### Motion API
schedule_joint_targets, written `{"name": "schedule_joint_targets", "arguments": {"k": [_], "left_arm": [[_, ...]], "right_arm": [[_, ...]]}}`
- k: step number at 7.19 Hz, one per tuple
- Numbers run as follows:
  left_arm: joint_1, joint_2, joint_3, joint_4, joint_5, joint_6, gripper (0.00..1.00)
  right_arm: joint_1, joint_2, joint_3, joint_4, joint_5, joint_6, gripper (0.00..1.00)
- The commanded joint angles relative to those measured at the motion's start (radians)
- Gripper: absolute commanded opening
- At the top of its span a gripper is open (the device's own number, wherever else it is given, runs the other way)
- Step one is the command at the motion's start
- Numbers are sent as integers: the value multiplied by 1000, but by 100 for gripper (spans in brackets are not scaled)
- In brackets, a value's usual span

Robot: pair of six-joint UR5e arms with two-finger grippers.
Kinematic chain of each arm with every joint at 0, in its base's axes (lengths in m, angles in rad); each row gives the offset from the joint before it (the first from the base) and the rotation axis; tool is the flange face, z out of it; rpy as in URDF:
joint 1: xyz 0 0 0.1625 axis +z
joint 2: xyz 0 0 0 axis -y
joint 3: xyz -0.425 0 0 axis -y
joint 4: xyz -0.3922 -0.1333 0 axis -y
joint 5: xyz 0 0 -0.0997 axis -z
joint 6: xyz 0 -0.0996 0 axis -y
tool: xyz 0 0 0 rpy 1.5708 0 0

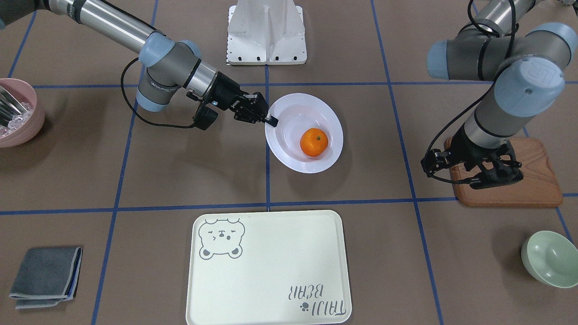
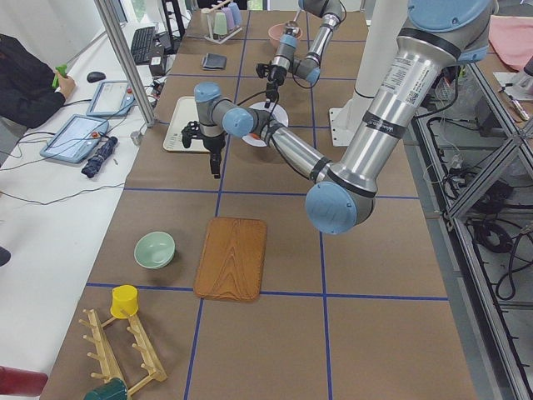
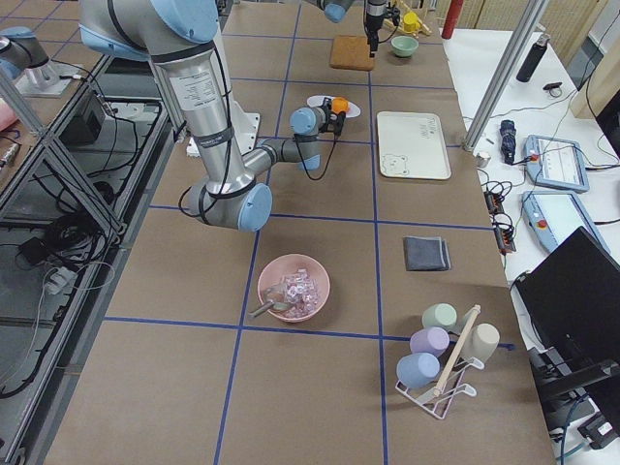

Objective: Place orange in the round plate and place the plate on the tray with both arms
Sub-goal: 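Lift the plate with the right gripper and carry it onto the cream tray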

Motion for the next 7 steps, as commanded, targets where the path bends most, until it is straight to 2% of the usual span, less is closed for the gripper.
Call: {"name": "schedule_joint_targets", "arguments": {"k": [1, 2, 5, 6, 7], "left_arm": [[-6, -2, 0, 2, 0, 0, 98], [-11, -6, 3, 0, 0, 0, 98], [-18, -3, 3, 2, 1, 2, 98], [-18, 0, 4, 2, 6, 2, 98], [-24, 0, 4, 0, 7, 3, 98]], "right_arm": [[23, 1, 2, -16, -81, -1, 0], [45, 14, 2, -54, -142, 5, 0], [156, 74, -4, -287, -213, 141, 0], [176, 96, -21, -336, -233, 182, 0], [190, 147, -92, -341, -250, 213, 0]]}}
